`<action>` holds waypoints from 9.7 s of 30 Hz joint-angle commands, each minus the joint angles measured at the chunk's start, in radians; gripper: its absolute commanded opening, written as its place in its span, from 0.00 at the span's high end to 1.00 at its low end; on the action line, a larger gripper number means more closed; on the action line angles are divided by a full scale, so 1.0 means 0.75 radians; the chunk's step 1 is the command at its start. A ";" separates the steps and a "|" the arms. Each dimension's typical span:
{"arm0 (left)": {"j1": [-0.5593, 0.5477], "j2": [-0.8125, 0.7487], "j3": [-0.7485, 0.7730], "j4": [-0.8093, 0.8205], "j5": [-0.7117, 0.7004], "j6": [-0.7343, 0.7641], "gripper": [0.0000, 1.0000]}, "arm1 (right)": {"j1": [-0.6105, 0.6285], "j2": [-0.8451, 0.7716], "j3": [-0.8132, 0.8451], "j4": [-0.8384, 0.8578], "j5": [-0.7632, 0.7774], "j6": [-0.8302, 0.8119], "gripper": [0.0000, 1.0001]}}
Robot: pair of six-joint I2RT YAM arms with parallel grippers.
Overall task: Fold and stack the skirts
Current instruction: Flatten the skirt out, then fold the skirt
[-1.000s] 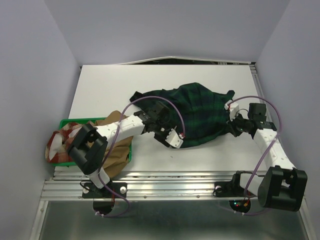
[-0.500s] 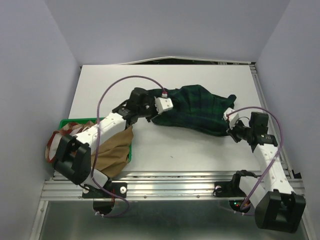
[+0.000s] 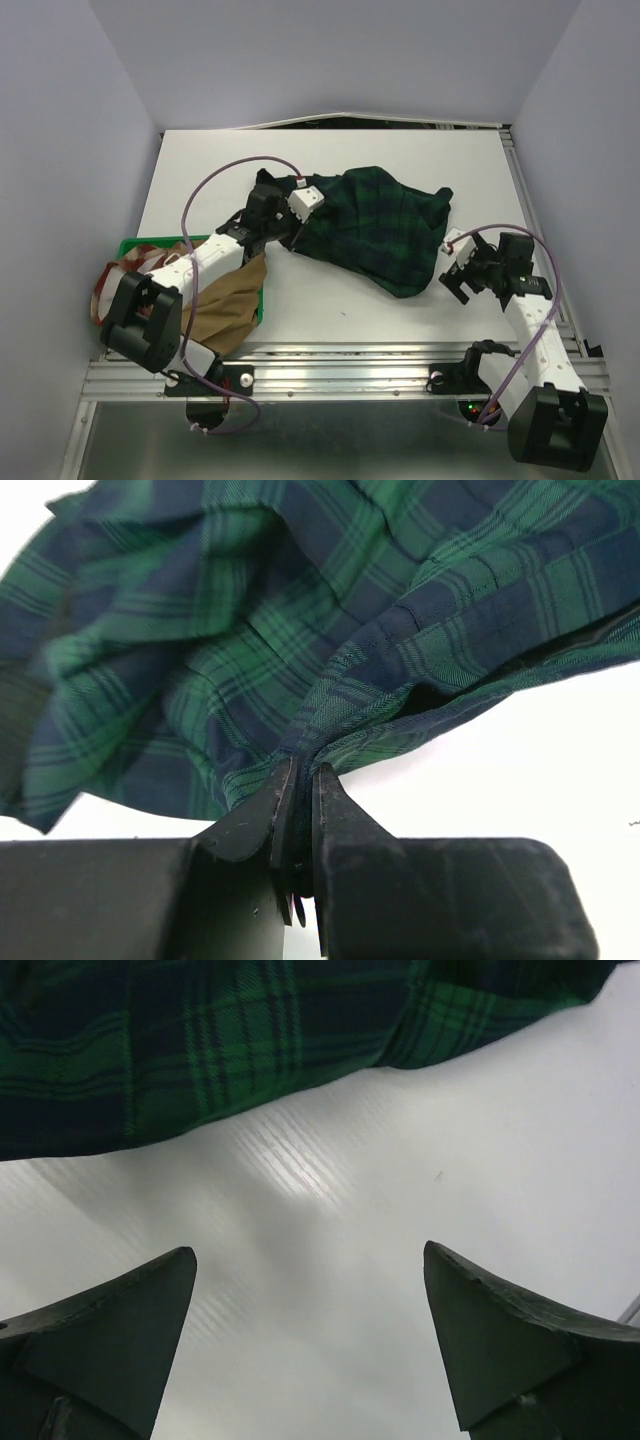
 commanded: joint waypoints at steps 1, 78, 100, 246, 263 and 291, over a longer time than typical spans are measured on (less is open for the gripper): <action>-0.004 0.053 0.035 0.000 0.032 -0.049 1.00 | -0.004 -0.020 0.034 -0.071 -0.208 -0.150 0.00; 0.301 -0.372 0.759 0.082 0.124 0.026 1.00 | -0.008 0.203 1.008 0.878 0.080 0.750 0.99; 0.258 0.735 1.846 0.010 -0.201 -0.121 1.00 | -0.020 1.072 1.467 1.078 0.241 0.926 0.99; -0.095 1.415 1.590 -0.859 0.141 0.126 0.48 | 0.372 1.007 0.991 -0.401 -0.642 0.425 0.34; -0.182 1.121 1.413 -0.553 0.149 0.206 0.36 | 0.143 1.496 1.505 -0.100 -0.395 0.055 0.00; 0.084 1.217 1.561 -0.861 0.270 0.335 0.35 | 0.143 1.928 1.624 -0.231 -0.252 -0.332 0.38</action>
